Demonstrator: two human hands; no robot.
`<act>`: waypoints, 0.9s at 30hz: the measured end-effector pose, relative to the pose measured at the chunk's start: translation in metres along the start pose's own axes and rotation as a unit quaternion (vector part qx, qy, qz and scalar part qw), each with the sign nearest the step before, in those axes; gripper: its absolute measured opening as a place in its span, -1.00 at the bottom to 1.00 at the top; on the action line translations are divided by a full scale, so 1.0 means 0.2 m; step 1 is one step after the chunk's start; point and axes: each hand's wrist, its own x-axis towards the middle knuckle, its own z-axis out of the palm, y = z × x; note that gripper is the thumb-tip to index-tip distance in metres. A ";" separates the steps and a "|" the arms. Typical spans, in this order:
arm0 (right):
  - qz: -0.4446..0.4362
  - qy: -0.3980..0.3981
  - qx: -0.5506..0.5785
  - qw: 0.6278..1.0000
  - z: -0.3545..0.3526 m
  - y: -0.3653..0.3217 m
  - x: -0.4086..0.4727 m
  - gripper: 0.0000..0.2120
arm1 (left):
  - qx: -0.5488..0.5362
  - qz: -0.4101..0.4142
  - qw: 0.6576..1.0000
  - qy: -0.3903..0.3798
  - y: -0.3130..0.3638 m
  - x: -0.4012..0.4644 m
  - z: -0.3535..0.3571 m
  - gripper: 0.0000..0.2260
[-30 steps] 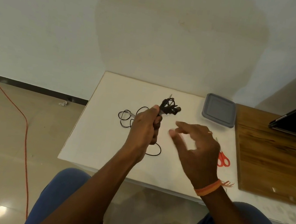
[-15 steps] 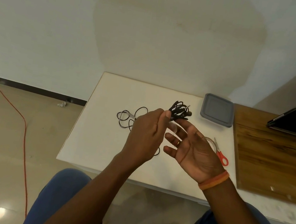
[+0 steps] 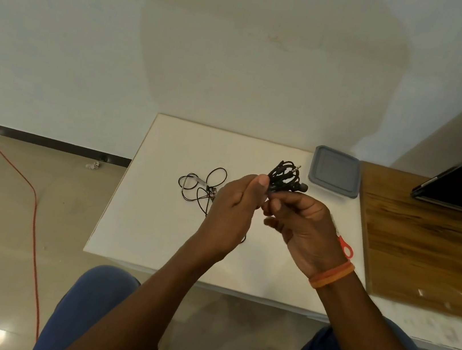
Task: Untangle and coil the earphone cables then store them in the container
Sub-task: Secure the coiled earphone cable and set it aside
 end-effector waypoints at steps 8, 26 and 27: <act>0.008 -0.094 -0.028 0.995 -0.04 -0.04 0.03 -0.42 | -0.004 0.001 0.993 -0.119 0.07 -0.03 -0.06 -0.61; -0.119 -0.159 -0.158 0.967 -0.11 -0.12 0.02 -0.78 | -0.089 -0.175 0.913 -0.357 0.01 0.04 -0.22 -0.68; -0.123 -0.161 -0.174 0.964 -0.11 -0.12 0.03 -0.77 | -0.137 -0.207 0.897 -0.366 -0.02 0.04 -0.22 -0.70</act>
